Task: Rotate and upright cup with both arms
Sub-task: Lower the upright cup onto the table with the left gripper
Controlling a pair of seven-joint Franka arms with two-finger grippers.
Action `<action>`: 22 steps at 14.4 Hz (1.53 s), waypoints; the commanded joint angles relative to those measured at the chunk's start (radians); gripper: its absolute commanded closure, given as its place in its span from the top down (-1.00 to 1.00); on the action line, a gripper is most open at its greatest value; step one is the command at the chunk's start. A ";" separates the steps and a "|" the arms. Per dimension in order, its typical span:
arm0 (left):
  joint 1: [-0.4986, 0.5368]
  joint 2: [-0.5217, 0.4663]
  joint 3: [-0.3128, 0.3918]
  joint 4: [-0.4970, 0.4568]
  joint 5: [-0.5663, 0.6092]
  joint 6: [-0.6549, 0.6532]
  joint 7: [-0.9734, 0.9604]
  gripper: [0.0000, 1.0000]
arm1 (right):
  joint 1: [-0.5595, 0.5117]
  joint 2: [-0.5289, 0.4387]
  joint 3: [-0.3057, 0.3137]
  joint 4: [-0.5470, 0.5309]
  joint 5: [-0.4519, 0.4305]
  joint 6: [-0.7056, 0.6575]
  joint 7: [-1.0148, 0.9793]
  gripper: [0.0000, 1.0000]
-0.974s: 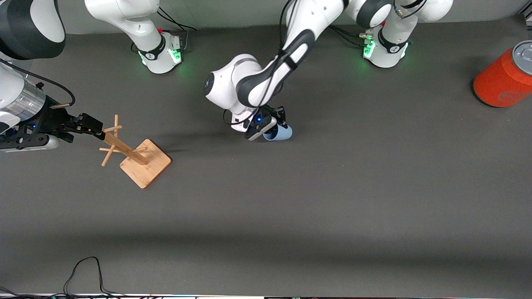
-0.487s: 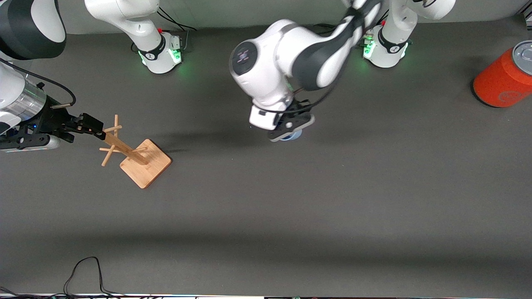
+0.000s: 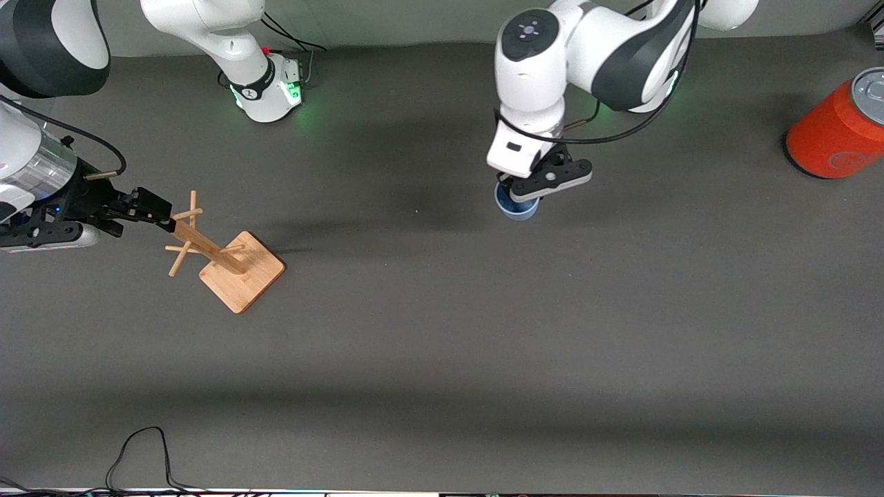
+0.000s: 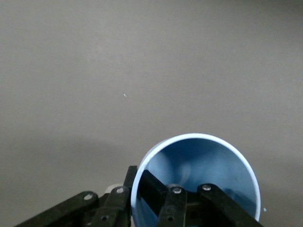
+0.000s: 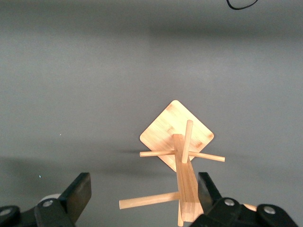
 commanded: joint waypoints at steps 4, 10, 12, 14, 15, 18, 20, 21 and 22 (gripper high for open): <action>0.048 -0.011 -0.002 -0.278 -0.091 0.390 0.180 -1.00 | 0.003 -0.025 -0.007 -0.011 0.017 0.004 -0.021 1.00; 0.043 0.184 -0.003 -0.274 -0.089 0.602 0.209 -1.00 | 0.001 -0.025 -0.008 -0.013 0.017 0.004 -0.023 1.00; 0.048 0.224 -0.005 -0.269 -0.089 0.630 0.238 -1.00 | 0.001 -0.027 -0.008 -0.013 0.017 0.004 -0.021 1.00; 0.048 0.254 -0.005 -0.270 -0.089 0.674 0.248 -1.00 | 0.001 -0.027 -0.010 -0.013 0.017 0.004 -0.015 1.00; 0.048 0.270 -0.005 -0.270 -0.089 0.699 0.249 -1.00 | 0.003 -0.027 -0.008 -0.013 0.015 0.004 -0.015 1.00; 0.048 0.282 -0.005 -0.269 -0.088 0.711 0.249 -1.00 | 0.003 -0.030 -0.008 -0.011 0.014 0.003 -0.015 1.00; 0.046 0.287 -0.005 -0.269 -0.089 0.711 0.266 -1.00 | 0.001 -0.030 -0.008 -0.013 0.015 0.003 -0.015 1.00; 0.046 0.290 -0.005 -0.269 -0.088 0.710 0.267 -0.51 | 0.003 -0.030 -0.008 -0.011 0.015 0.003 -0.015 1.00; 0.045 0.290 -0.005 -0.269 -0.088 0.710 0.267 0.07 | 0.003 -0.030 -0.008 -0.009 0.015 0.003 -0.015 1.00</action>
